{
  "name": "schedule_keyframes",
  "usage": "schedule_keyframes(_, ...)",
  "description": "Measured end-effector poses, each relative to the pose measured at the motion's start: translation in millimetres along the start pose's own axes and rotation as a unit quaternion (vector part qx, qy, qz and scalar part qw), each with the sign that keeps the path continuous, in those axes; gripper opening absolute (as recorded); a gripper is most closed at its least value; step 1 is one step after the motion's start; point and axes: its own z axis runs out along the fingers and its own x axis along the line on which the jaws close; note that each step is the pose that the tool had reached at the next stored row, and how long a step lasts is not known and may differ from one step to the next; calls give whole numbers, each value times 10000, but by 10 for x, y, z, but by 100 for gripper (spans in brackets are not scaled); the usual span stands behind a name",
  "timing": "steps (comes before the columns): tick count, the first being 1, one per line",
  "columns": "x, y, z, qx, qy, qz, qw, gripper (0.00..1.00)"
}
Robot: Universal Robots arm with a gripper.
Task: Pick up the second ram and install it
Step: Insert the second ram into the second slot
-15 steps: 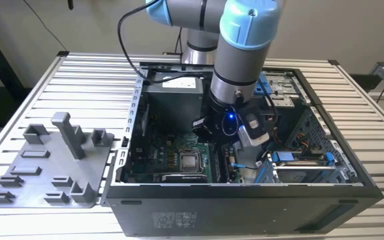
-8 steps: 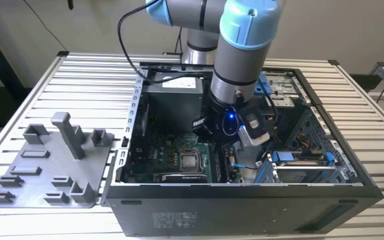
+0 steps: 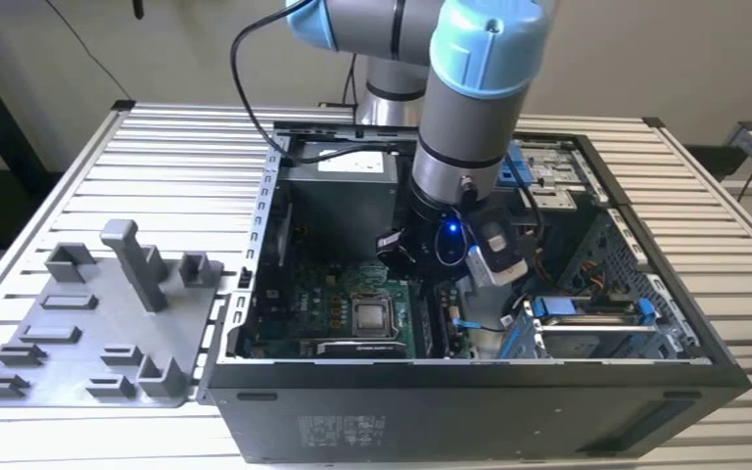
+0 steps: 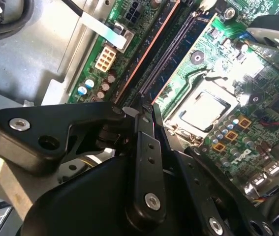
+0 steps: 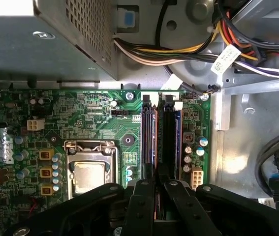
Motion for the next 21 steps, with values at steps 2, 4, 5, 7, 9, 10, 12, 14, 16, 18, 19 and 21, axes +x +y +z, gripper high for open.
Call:
schedule_keyframes(2,0,0,3,0,0,0,10000,14)
schedule_keyframes(4,0,0,4,0,0,0,10000,14)
schedule_keyframes(5,0,0,4,0,0,0,10000,14)
schedule_keyframes(7,0,1,14,-3,-1,0,10000,14)
schedule_keyframes(9,0,0,20,0,0,0,10000,14)
schedule_keyframes(10,0,0,26,-1,0,0,10000,14)
schedule_keyframes(12,0,-1,39,-1,0,0,10000,14)
schedule_keyframes(14,0,-1,47,0,0,0,10000,14)
schedule_keyframes(16,0,-1,47,1,0,0,10000,14)
schedule_keyframes(18,0,-1,48,0,0,0,10000,14)
schedule_keyframes(19,0,-1,48,0,0,0,10000,14)
schedule_keyframes(21,0,-1,49,0,0,0,10000,14)
